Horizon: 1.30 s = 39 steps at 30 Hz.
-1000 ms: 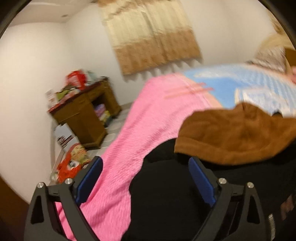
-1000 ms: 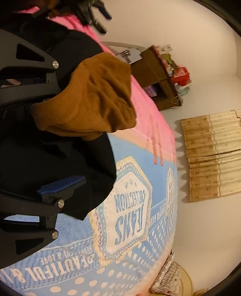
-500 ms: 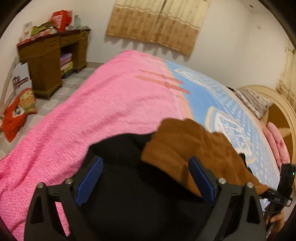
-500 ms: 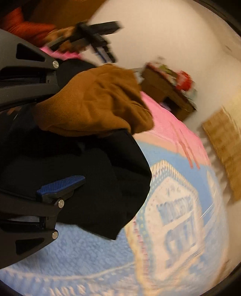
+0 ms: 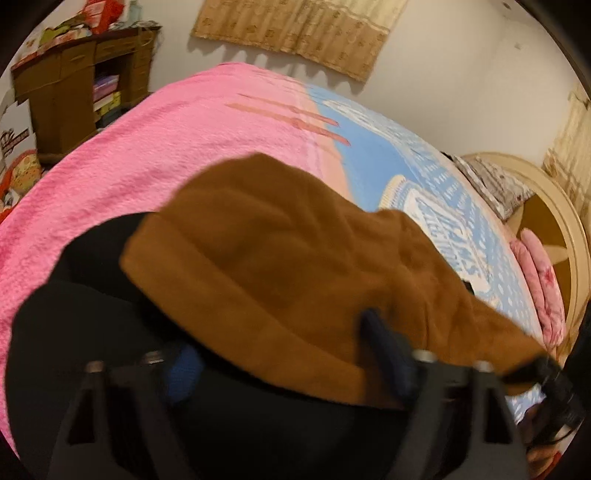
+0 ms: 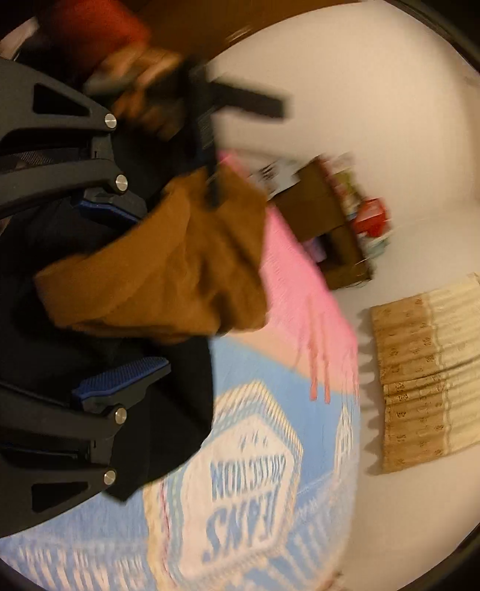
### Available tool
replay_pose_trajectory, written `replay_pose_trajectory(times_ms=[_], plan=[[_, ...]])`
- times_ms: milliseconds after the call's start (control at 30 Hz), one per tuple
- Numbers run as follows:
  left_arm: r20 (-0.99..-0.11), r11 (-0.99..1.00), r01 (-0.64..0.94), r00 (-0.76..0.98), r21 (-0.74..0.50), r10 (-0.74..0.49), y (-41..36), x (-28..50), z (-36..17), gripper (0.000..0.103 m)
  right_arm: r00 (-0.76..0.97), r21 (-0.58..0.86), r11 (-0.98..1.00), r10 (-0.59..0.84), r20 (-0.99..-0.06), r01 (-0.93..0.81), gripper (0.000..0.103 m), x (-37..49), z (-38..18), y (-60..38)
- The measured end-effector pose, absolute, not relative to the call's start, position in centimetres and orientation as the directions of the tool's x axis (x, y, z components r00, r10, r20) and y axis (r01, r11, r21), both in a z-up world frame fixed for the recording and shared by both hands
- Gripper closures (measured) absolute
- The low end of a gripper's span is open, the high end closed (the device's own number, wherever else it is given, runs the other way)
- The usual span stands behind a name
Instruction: Fold large clothes
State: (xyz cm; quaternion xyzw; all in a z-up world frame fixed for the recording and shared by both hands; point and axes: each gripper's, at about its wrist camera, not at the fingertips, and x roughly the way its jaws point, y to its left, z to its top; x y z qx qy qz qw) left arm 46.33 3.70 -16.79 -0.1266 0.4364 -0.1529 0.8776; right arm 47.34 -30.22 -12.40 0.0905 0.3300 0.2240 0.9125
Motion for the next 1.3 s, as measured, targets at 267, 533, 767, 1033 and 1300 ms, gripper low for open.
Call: replay_pose_trajectory(times_ms=[267, 533, 767, 1033, 1300], plan=[[-0.661, 0.894, 0.2, 0.613, -0.401, -0.433, 4.6, 44.9, -16.2, 0.063, 0.697, 0.482, 0.814, 0.55, -0.461, -0.324, 0.036, 44.2, -11.2, -33.7], [-0.657, 0.867, 0.167, 0.59, -0.47, -0.47, 3.5, 45.8, -15.6, 0.035, 0.516, 0.76, 0.571, 0.773, -0.369, -0.312, 0.036, 45.3, -14.2, -28.8], [-0.643, 0.826, 0.104, 0.576, -0.554, -0.505, 4.0, 46.4, -17.1, 0.096, 0.563, 0.857, 0.497, 0.75, -0.347, -0.134, 0.078, 51.4, -18.2, -25.8], [-0.402, 0.681, 0.249, 0.65, -0.688, -0.644, 7.1, 40.7, -10.5, 0.095, 0.585, 0.866, 0.382, 0.8, -0.134, -0.323, 0.095, 48.5, -12.6, -27.1], [-0.513, 0.802, 0.276, 0.649, -0.529, -0.562, 5.4, 32.3, -12.2, 0.095, 0.433, 0.765, 0.534, 0.822, -0.369, -0.361, 0.095, 38.9, -14.0, -27.0]])
